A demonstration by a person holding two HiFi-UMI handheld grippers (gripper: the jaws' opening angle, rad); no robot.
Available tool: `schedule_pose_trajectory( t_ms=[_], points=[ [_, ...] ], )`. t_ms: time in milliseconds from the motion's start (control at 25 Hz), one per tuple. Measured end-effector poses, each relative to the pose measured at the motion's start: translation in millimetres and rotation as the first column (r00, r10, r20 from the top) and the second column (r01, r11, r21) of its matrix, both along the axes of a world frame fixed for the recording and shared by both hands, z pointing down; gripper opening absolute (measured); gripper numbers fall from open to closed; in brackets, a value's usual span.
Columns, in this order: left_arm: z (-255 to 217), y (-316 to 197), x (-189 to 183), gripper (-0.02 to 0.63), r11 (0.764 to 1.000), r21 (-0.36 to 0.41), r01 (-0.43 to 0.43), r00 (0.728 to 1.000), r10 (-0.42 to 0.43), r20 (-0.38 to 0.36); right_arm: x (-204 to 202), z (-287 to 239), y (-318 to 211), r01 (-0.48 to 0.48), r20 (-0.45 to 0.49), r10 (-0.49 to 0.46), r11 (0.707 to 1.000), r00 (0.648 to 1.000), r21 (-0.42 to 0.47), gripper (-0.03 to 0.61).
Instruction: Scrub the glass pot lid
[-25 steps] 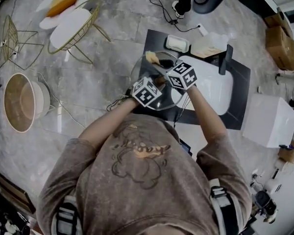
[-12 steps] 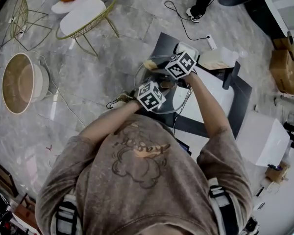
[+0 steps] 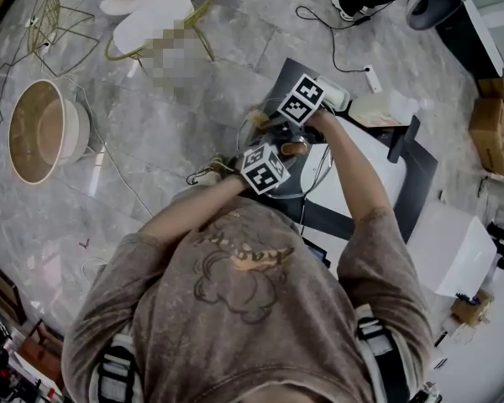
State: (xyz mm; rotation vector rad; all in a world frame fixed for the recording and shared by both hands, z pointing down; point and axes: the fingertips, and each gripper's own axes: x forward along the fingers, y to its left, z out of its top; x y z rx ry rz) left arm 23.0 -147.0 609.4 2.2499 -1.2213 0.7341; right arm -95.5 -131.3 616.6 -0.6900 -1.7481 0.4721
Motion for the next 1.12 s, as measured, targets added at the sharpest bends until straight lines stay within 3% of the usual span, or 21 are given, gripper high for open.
schedule_pose_trajectory(
  t_ms=[480,1120],
  points=[
    [0.2,0.5,0.1,0.189,1.000,-0.011,-0.007,1.000,0.007,-0.008,7.9,4.5,-4.6,0.000,-0.050,-0.001,1.000,0.999,-0.020,0.048],
    [1.2,1.6,-1.7,0.189,0.999,-0.043,-0.024,0.999,0.023,-0.030,48.0,0.3,-31.4,-0.113,-0.015,0.114,0.993,0.993,0.033,0.048]
  ],
)
